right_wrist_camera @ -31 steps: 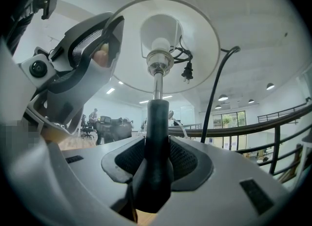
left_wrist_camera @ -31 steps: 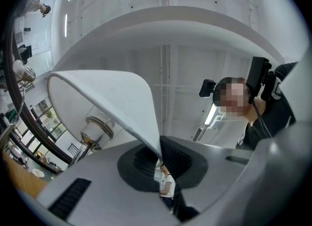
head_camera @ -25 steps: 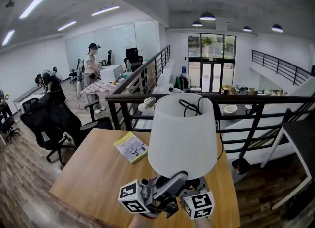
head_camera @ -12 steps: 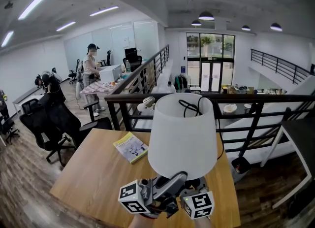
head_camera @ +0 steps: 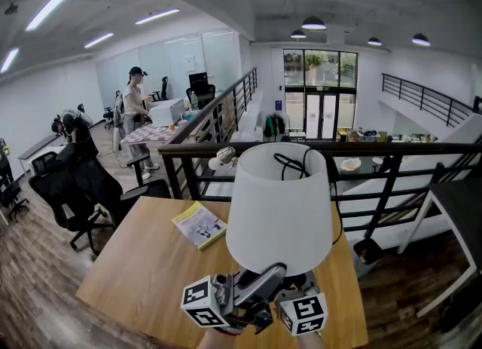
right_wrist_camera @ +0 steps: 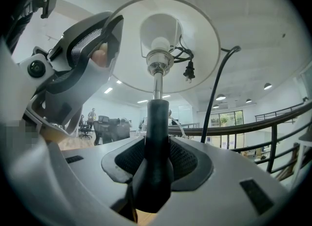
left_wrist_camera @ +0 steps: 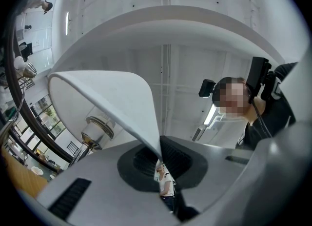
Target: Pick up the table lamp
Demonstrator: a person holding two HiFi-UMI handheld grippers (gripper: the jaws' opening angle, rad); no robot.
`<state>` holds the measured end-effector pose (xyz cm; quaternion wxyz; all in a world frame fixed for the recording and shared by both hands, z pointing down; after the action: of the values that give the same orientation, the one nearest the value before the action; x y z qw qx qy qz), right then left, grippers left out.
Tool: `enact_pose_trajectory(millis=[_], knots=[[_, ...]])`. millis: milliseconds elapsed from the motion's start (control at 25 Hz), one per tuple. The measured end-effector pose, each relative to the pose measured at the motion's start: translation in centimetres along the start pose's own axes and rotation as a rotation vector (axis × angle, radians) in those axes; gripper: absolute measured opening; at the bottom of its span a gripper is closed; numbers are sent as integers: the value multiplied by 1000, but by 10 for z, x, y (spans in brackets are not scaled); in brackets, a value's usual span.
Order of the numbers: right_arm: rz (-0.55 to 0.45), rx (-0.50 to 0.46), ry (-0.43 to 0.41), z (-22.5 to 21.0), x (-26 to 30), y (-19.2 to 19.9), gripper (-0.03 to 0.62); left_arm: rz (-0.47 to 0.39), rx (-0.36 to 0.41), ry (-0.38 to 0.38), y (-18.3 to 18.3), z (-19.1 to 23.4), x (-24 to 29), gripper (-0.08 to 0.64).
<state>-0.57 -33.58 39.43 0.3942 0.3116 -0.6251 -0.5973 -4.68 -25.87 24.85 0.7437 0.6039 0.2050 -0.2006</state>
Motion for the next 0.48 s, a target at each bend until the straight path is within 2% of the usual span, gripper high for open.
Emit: enact_pose_trajectory(millis=[480], knots=[[1,4,1,0,0,2,156,3,-1,0,3,-1,-1,14]])
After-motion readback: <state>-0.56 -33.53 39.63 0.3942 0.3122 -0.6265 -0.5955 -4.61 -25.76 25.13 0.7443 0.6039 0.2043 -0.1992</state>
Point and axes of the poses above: the fingertips, and each gripper's own axes: x forward along the fingers, z to its left, y out of its underside, the point moved 3 cm from there along -x, backward along the fingers, and after that the axes turned 9 degrees about z, right-handed, at the moved point
